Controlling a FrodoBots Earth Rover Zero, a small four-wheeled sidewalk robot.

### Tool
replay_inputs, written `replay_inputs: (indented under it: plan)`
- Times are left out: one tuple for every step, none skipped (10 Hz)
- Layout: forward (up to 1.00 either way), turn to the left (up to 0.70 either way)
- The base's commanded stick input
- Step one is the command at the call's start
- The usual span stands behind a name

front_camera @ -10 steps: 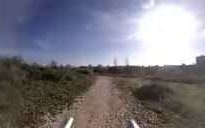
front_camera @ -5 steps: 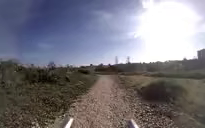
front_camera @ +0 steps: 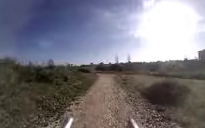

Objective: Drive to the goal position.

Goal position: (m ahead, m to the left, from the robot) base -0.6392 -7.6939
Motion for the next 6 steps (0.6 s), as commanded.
replay_inputs:
  plan:
    - [0.50, 0.00]
    - [0.50, 0.00]
    - [0.50, 0.00]
    - [0.50, 0.00]
    - [0.50, 0.00]
    - [0.50, 0.00]
